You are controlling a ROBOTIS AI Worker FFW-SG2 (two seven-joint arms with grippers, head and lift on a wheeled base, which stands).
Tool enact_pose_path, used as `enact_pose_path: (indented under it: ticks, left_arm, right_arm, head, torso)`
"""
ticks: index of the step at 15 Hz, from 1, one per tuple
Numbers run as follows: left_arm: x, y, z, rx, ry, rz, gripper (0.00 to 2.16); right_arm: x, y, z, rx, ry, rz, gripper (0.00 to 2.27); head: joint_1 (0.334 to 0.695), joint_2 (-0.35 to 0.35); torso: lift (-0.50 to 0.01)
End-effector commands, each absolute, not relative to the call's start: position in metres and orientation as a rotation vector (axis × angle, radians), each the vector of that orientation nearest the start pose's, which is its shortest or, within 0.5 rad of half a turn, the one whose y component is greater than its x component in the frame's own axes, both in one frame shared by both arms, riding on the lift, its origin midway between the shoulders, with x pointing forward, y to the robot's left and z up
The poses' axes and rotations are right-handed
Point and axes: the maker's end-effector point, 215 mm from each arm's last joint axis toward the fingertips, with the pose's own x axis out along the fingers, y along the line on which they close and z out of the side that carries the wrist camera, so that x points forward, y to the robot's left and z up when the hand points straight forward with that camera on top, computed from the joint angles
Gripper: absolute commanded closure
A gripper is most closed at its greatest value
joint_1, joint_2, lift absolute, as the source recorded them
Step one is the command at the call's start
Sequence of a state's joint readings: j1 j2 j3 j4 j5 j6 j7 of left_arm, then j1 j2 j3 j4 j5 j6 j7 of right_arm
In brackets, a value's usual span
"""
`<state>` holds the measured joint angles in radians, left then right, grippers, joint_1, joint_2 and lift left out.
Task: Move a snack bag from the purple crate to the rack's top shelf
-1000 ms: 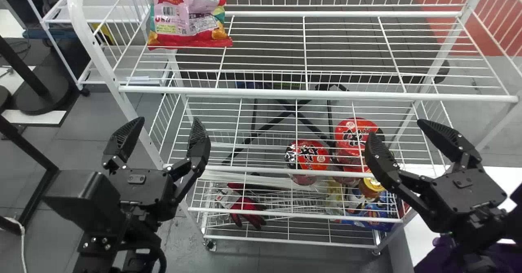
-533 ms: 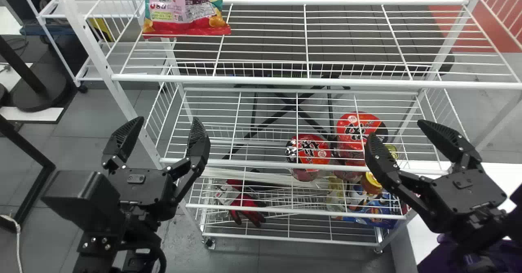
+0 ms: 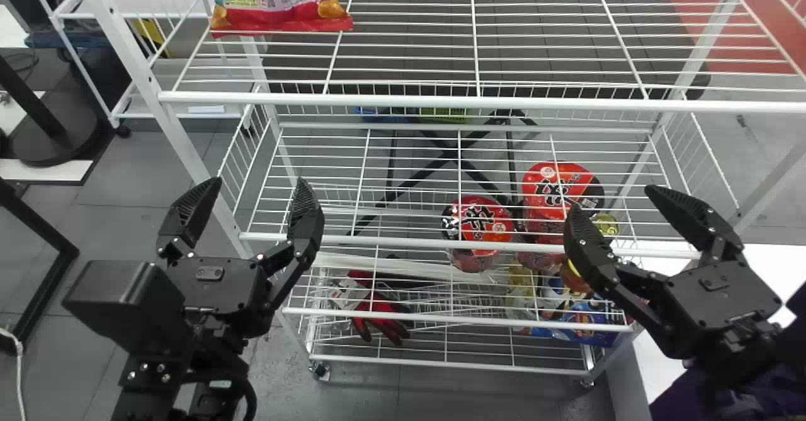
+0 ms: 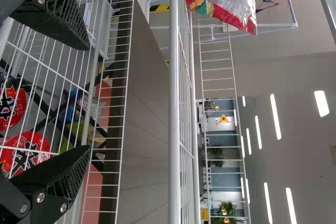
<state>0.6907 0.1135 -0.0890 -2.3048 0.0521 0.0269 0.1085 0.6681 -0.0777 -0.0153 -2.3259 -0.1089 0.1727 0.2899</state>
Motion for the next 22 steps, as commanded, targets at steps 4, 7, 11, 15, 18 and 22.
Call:
enact_pose_path:
  ticks: [4, 7, 11, 15, 18, 22]
  left_arm:
    - [0.3958, 0.2033, -0.2868, -0.022, -0.004, -0.034, 0.13]
    - [0.3958, 0.2033, -0.2859, -0.023, -0.006, -0.034, 0.13]
    - [0.3959, 0.2029, -0.2851, -0.023, -0.008, -0.035, 0.13]
    - [0.3962, 0.2034, -0.2879, -0.023, -0.003, -0.033, 0.13]
    - [0.3962, 0.2034, -0.2870, -0.023, -0.005, -0.033, 0.13]
    - [0.3949, 0.2033, -0.2871, -0.023, -0.003, -0.034, 0.13]
  right_arm:
    - [0.3933, -0.1680, -0.3028, 0.048, 0.081, 0.337, 0.16]
    - [0.3933, -0.1680, -0.3028, 0.048, 0.081, 0.337, 0.16]
    - [0.3932, -0.1680, -0.3028, 0.047, 0.081, 0.338, 0.16]
    - [0.3932, -0.1680, -0.3038, 0.046, 0.085, 0.338, 0.16]
    - [0.3931, -0.1681, -0.3048, 0.044, 0.088, 0.337, 0.16]
    - [0.3932, -0.1678, -0.3030, 0.047, 0.085, 0.338, 0.16]
  head:
    - [0.695, 0.051]
    - [0.695, 0.051]
    - [0.695, 0.051]
    - [0.695, 0.051]
    - [0.695, 0.051]
    - [0.695, 0.051]
  torso:
    - [-0.289]
    - [-0.301]
    - [-0.317]
    - [-0.333]
    - [-0.345]
    - [-0.361]
